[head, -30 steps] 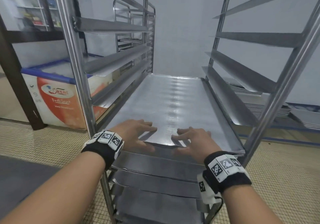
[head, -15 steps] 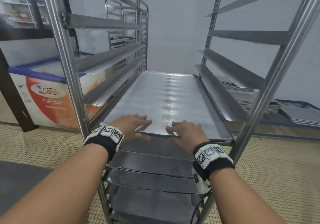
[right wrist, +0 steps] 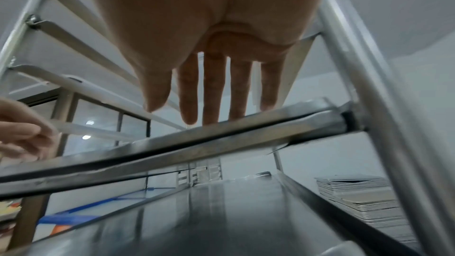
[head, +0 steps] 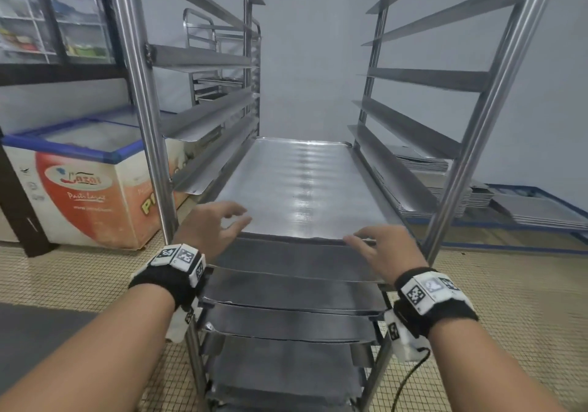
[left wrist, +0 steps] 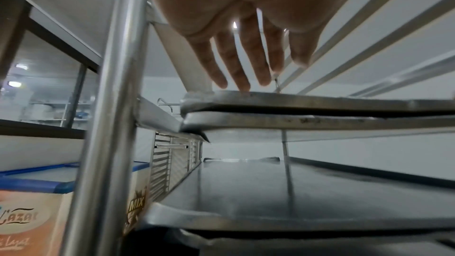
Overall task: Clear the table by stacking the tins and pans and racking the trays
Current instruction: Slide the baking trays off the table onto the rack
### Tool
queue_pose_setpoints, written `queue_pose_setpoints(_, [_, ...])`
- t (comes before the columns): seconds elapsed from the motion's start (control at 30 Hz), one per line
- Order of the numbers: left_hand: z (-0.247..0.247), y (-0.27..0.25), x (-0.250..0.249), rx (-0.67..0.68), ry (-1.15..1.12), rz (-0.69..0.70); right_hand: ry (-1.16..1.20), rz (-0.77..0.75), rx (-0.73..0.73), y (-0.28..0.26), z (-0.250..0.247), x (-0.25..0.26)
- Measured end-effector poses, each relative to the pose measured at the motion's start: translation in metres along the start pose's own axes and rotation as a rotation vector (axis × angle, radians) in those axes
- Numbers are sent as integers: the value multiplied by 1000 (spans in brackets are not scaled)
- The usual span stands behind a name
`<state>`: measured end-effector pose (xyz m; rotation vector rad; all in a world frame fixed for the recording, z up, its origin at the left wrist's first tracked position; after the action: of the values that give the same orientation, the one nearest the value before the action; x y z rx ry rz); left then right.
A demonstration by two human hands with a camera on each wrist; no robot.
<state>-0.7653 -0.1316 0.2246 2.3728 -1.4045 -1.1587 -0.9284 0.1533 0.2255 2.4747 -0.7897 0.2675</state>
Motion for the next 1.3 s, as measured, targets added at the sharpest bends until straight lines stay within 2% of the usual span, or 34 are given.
queue_pose_setpoints(0.1, [-27, 0, 1, -274, -101, 16, -8, 137, -318, -10, -28, -5])
queue_pose_setpoints(0.2, [-49, 7, 8, -461, -171, -129, 57, 318, -659, -16, -50, -18])
queue_pose_setpoints(0.27, [-57, 15, 17, -565, -233, -274, 98, 416, -816, -15, -62, -28])
queue_pose_setpoints(0.37, [-64, 33, 23, -655, -339, -427, 159, 480, -797, -2, -74, -36])
queue_pose_setpoints(0.5, [-68, 66, 32, -554, -283, -584, 166, 452, -817, 22, -82, -36])
queue_pose_setpoints(0.83, [-46, 97, 47, -653, -350, -483, 109, 453, -971, 56, -70, -64])
queue_pose_setpoints(1.3, [3, 175, 43, -630, -388, -489, 74, 441, -926, 132, -55, -121])
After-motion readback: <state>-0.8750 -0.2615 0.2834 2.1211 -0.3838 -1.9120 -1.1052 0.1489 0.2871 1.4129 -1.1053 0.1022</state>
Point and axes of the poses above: each hand's wrist, its own y-axis towards the middle knuckle, its own z-axis out of the palm, x = y × z, the point moved 2 cm from there along y, towards the middle knuckle, and after that the axes turned 14 degrees about -z, right-handed, at the moved point
